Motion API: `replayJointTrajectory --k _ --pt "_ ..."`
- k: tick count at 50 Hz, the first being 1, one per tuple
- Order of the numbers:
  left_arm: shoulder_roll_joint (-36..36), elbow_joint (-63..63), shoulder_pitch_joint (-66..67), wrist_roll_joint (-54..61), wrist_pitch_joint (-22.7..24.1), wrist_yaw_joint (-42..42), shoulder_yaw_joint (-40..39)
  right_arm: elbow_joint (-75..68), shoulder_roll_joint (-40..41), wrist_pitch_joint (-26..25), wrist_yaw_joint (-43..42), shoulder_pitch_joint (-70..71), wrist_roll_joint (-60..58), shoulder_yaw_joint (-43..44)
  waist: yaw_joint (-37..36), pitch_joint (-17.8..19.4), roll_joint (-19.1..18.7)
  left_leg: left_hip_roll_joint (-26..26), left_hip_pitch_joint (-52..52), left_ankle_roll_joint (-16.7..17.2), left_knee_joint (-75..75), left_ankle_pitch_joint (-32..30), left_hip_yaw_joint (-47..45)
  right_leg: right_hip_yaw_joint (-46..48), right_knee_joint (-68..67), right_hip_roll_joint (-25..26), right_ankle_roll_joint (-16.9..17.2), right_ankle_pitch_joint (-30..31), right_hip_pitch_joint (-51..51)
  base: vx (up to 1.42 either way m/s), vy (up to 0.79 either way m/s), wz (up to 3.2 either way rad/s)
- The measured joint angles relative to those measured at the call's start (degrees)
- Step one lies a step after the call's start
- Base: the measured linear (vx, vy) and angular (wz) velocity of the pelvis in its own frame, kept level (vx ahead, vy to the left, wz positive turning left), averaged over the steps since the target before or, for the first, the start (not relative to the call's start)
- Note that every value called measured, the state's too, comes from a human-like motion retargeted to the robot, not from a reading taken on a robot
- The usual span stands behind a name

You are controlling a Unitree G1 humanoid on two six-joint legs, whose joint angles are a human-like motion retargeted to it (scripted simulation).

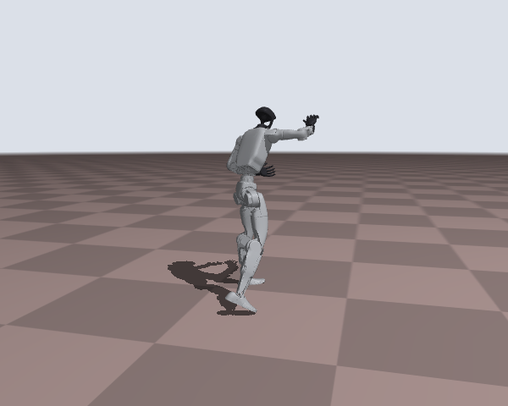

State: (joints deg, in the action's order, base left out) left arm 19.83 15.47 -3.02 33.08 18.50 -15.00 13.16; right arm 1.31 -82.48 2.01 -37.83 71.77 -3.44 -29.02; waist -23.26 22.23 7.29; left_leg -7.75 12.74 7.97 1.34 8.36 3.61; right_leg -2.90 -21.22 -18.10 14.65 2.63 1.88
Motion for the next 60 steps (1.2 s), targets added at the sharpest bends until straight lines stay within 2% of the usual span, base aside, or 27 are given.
replayJointTrajectory --k 2,5,7,10,12,13,15,18,24,27,31,32,33,34,35,36,37,38,39,40,46,48,51,53,55,58,60 --pt "-1.0 2.5 2.8 5.1 0.4 1.5 -2.0 16.3 5.0 -1.1 2.7 -17.3 -14.8 13.5 -1.3 1.5 0.8 -0.3 0.8 0.3 0.8 0.0 -2.9 9.2 0.1 -2.7 -1.4 -2.4 1.0 -0.19 -0.1 -1.26" --pt "-2.6 5.5 4.5 8.0 1.3 1.0 -4.2 34.0 11.8 2.0 7.3 -30.7 -29.6 19.7 -3.0 5.7 -0.3 -1.3 3.0 1.0 2.6 -0.7 -7.0 23.1 0.0 -5.6 -4.0 -6.1 2.7 -0.26 -0.13 -1.31" --pt "-2.5 7.6 6.0 8.6 1.2 -0.2 -5.7 39.5 18.2 6.5 9.2 -37.2 -23.9 16.9 -3.7 7.1 -1.4 -3.1 6.6 2.0 3.7 -2.3 -8.9 31.8 0.2 -5.7 -6.4 -8.3 5.6 -0.33 -0.17 -1.4" --pt "-2.0 11.7 9.5 12.6 1.9 -1.4 -6.0 40.2 27.5 8.0 9.6 -44.3 -10.7 6.8 -3.3 7.6 -2.7 -6.1 14.1 2.7 4.4 -5.1 -11.1 39.8 1.6 -4.0 -9.9 -11.0 12.5 -0.37 -0.2 -1.24" --pt "-1.0 15.0 13.0 12.7 3.8 -2.8 -7.0 36.2 36.2 6.0 5.9 -44.4 -11.3 -3.7 0.1 7.6 -1.9 -7.8 19.3 2.5 2.9 -7.5 -12.3 38.1 1.5 -2.4 -11.7 -12.0 19.8 -0.38 -0.2 -0.92" --pt "-2.3 16.3 14.7 10.8 3.4 -3.4 -5.6 35.3 37.2 6.2 4.6 -46.8 -11.3 -4.8 0.9 7.6 -3.7 -8.0 21.3 1.9 2.2 -8.2 -12.7 36.9 0.6 -2.5 -11.5 -12.4 23.1 -0.36 -0.17 -0.64" --pt "-2.8 18.5 16.8 8.5 2.1 -2.4 -2.8 34.6 39.2 7.2 3.9 -51.4 -10.6 -3.2 1.8 7.6 -7.0 -8.8 25.2 2.1 -1.0 -10.4 -14.0 34.7 -1.0 -2.0 -10.7 -12.5 30.2 -0.33 -0.16 -0.73" --pt "-1.6 19.7 17.9 5.1 2.3 -2.5 -0.1 33.1 46.1 7.5 5.7 -52.7 -9.4 -4.0 4.8 7.6 -9.7 -11.7 32.1 6.0 -6.1 -15.7 -15.9 33.0 -2.3 0.7 -10.8 -10.9 42.0 -0.29 -0.11 -1.12" --pt "-1.0 19.3 15.0 -5.6 3.7 -12.3 8.8 28.8 60.2 10.7 2.2 -60.1 2.2 -5.7 14.7 7.6 -13.0 -8.1 44.4 7.0 -6.3 -18.9 -22.4 24.8 -7.1 -3.1 -5.9 -7.2 63.1 -0.21 0.06 -0.54" --pt "-0.7 18.9 13.0 -14.2 2.5 -14.4 9.5 28.4 63.8 11.8 3.7 -62.6 4.3 -3.0 18.8 7.6 -15.9 -7.6 45.6 7.0 -6.3 -19.1 -26.5 20.1 -8.4 -3.1 -5.2 -6.7 69.0 -0.07 -0.05 -0.54" --pt "-0.8 18.4 11.3 -24.8 1.8 -18.1 10.0 28.0 66.9 12.1 4.7 -63.2 3.6 -2.9 22.0 7.6 -18.1 -8.3 41.9 7.0 -4.5 -18.1 -32.6 15.2 -5.3 -0.9 -4.8 -6.2 68.9 0.0 -0.14 -0.94" --pt "-1.0 18.7 11.3 -28.1 0.0 -20.1 10.1 28.9 67.0 4.7 1.8 -62.6 -1.2 -5.1 22.5 7.6 -18.4 -9.0 39.9 7.0 -3.8 -17.7 -34.3 14.1 -4.4 0.1 -5.0 -6.2 67.8 0.1 -0.25 -1.47" --pt "-1.5 19.4 10.1 -26.6 -4.0 -22.1 11.8 30.5 66.9 -19.1 -6.1 -59.3 -14.5 -11.3 22.4 7.6 -17.9 -9.4 38.2 7.0 -3.7 -17.9 -36.3 12.7 -2.7 1.2 -5.5 -5.8 66.9 0.13 -0.23 -1.43" --pt "-1.7 20.2 9.2 -26.9 -5.3 -23.2 11.3 31.4 67.0 -27.2 -8.7 -57.7 -19.0 -13.3 23.0 7.6 -18.1 -10.2 36.3 7.0 -2.9 -17.6 -37.7 11.7 -1.8 2.2 -5.7 -5.9 65.6 0.17 -0.25 -1.32" --pt "-1.7 21.0 8.5 -28.2 -5.3 -23.8 9.7 31.9 67.2 -27.6 -8.6 -57.1 -19.2 -13.1 24.0 7.6 -18.5 -11.2 34.5 7.0 -1.6 -17.1 -38.7 11.0 -1.4 3.1 -5.9 -6.3 64.1 0.19 -0.24 -1.08" --pt "-1.3 22.3 9.0 -29.4 -0.1 -24.7 8.4 37.4 69.4 6.9 -3.8 -62.8 20.2 -15.0 25.4 7.6 -19.0 -11.7 32.1 7.0 0.5 -16.4 -39.4 10.1 -1.1 3.4 -5.5 -6.5 61.5 0.2 -0.22 -0.95" --pt "-0.9 23.6 9.3 -30.2 3.6 -25.3 6.7 41.0 70.7 30.5 0.0 -66.6 47.8 -15.5 26.8 7.6 -19.6 -12.3 29.4 7.0 2.5 -15.7 -39.9 9.3 -1.0 3.8 -5.1 -7.1 58.7 0.24 -0.21 -0.9" --pt "-0.8 25.2 9.2 -30.0 4.3 -25.2 4.0 41.0 70.3 32.6 1.6 -66.5 51.6 -13.1 28.0 7.6 -20.6 -13.2 26.2 7.0 4.4 -15.0 -40.1 8.6 -1.5 4.3 -4.6 -8.5 55.8 0.32 -0.26 -1.08" --pt "0.0 26.3 8.8 -32.9 2.5 -24.4 1.3 38.1 67.8 25.7 4.8 -64.1 34.0 -6.7 28.6 7.6 -20.7 -14.4 22.9 6.6 6.4 -14.4 -40.4 7.7 -1.5 5.1 -4.9 -9.8 52.7 0.39 -0.3 -1.31" --pt "1.0 27.2 8.1 -37.4 -0.5 -23.3 -1.3 33.8 64.3 14.3 8.7 -60.4 5.6 1.7 29.0 7.6 -20.5 -15.6 19.5 5.9 8.5 -13.8 -40.7 6.6 -1.3 6.1 -5.5 -11.2 49.6 0.38 -0.24 -1.36" --pt "4.2 27.8 -1.0 -47.0 -0.7 -28.8 -15.4 38.3 60.3 16.8 13.8 -59.0 10.1 6.6 33.9 7.6 -19.4 -12.6 4.5 2.2 15.8 -12.8 -32.1 -1.5 6.3 6.1 -3.8 -13.2 31.9 0.34 -0.08 -1.38" --pt "8.3 23.6 -8.2 -47.4 -2.9 -33.8 -19.9 38.3 58.8 16.8 14.1 -58.6 11.1 7.5 35.3 7.6 -19.4 -11.0 0.9 0.4 18.4 -12.9 -27.3 -4.0 9.4 6.2 -3.5 -12.8 26.3 0.32 -0.04 -1.5" --pt "21.4 7.0 -24.7 -48.7 -9.5 -39.1 -20.5 38.1 56.6 16.9 13.0 -60.0 13.0 8.7 36.8 5.9 -21.0 -10.1 -2.7 -1.2 23.1 -14.2 -22.7 -6.8 12.4 6.8 -4.2 -12.9 19.6 0.29 -0.06 -1.31" --pt "30.9 -12.5 -38.4 -51.2 -16.4 -39.3 -14.4 37.4 54.8 16.8 12.4 -62.0 14.3 9.3 37.7 3.0 -22.6 -10.2 -3.2 -2.1 26.3 -15.9 -21.8 -8.0 13.2 7.0 -4.4 -13.1 17.5 0.25 -0.03 -0.86" --pt "35.3 -41.7 -56.9 -45.9 -21.6 -39.3 0.7 36.0 53.0 15.9 11.2 -63.6 15.2 9.7 37.5 0.5 -24.4 -10.4 -3.5 -2.4 28.6 -17.8 -21.1 -9.3 13.4 7.4 -4.9 -13.3 16.5 0.22 -0.01 -0.8" --pt "31.5 -83.7 -75.0 -15.2 -23.8 -17.8 14.4 32.4 52.1 12.3 10.3 -65.3 16.0 7.9 37.7 -2.5 -25.8 -10.5 -4.4 -2.1 30.5 -20.5 -20.1 -11.1 14.1 8.0 -6.2 -13.8 15.1 0.22 0.01 -0.83" --pt "33.8 -89.9 -73.9 -17.3 -23.5 -15.4 17.9 30.9 51.6 12.3 10.1 -66.3 13.7 8.0 38.9 -2.1 -25.9 -10.7 -6.8 0.1 30.3 -22.8 -19.3 -12.5 15.0 9.1 -6.6 -13.3 13.0 0.22 0.0 -1.07"
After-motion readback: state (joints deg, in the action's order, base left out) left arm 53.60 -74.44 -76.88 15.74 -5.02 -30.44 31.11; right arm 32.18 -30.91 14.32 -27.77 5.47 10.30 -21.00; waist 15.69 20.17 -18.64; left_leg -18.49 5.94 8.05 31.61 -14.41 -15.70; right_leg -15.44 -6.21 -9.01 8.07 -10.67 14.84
